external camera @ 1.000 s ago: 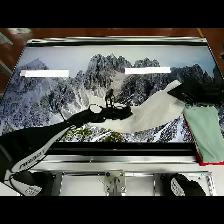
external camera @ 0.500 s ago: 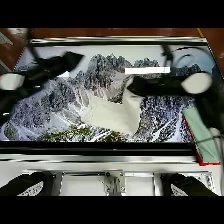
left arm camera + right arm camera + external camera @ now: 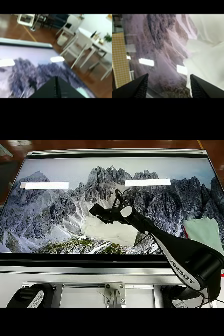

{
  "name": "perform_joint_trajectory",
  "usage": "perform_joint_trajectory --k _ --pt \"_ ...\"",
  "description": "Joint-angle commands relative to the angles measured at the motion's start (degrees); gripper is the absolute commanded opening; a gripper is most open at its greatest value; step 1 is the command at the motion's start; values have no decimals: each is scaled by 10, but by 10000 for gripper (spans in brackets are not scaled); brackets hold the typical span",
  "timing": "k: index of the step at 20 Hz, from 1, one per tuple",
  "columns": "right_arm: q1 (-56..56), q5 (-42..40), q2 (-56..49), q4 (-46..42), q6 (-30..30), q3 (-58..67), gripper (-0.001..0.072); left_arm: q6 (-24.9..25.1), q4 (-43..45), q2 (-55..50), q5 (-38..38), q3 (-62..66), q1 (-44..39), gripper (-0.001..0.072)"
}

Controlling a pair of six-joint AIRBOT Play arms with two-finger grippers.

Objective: Fold the shirts.

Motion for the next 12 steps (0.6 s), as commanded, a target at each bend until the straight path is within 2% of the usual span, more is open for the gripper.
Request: perform_joint_trajectory --k 1,2,4,7,8,10,12 --pt "-25 50 10 53 -96 3 639 -51 76 31 -91 -2 7 44" --pt "-51 99 31 10 -111 3 639 -51 80 31 -90 -4 7 45" --pt "-120 210 75 -133 -90 3 638 -50 91 28 -90 -4 7 44" --pt "-229 435 118 -398 25 3 639 -50 112 27 -91 -4 7 45" --pt "-257 497 120 -446 36 -2 639 -51 115 27 -91 -4 7 45" --pt "-299 531 120 -436 28 -39 639 -51 116 27 -91 -4 7 45" --pt "-310 475 120 -379 16 -97 639 -51 116 27 -91 -4 7 45"
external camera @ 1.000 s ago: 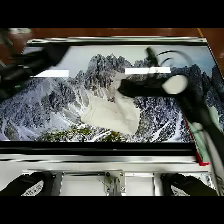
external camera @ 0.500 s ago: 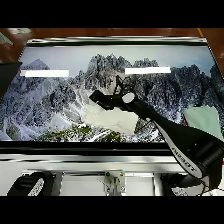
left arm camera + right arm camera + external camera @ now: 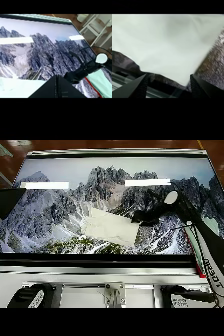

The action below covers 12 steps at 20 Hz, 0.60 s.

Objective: Fold the shirts.

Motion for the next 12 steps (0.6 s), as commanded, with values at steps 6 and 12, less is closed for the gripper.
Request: perform_joint_trajectory --k 6,12 --pt "-26 -103 -19 109 -24 -157 639 -4 8 0 -2 0 0 45" --pt "9 -181 -61 223 -105 -155 326 -24 9 0 -3 0 0 45"
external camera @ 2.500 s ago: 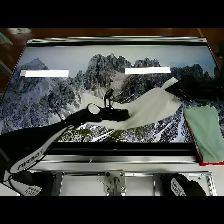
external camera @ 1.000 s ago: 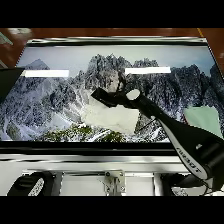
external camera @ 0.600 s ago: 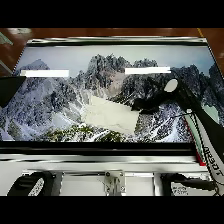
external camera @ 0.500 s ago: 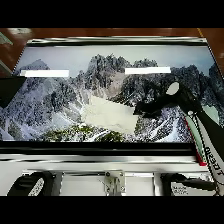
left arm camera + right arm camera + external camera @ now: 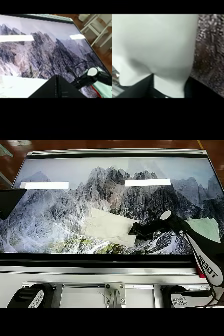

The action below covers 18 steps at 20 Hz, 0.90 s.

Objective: Fold the shirts.

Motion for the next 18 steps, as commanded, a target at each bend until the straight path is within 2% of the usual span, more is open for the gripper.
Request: perform_joint_trajectory --k 1,4,6,11,15,18 --pt "10 -59 -13 108 -83 5 58 -5 1 0 0 0 0 45" --pt "-21 17 0 144 -181 71 66 -5 1 0 0 0 0 45" --pt "-56 73 29 138 -186 132 65 -5 3 0 0 -3 0 45" --pt "-202 121 116 128 -128 263 66 1 12 -4 0 -3 0 45" --pt "-355 160 156 31 -45 311 65 8 21 -3 0 -3 0 45" --pt "-469 198 172 -38 -32 316 65 8 20 -3 0 -3 0 45"
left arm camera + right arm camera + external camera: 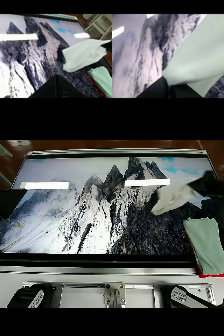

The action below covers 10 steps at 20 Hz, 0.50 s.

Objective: Fold the shirts.

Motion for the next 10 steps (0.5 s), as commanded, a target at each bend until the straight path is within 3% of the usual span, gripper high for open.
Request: perform_joint_trajectory --k 1,8,10 --pt "-131 42 24 -85 29 17 65 0 2 0 0 0 0 45" --pt "-236 100 28 -278 -11 17 65 -15 2 0 1 0 -1 45" --pt "-249 93 28 -279 -10 17 65 -15 2 0 5 0 -1 45"
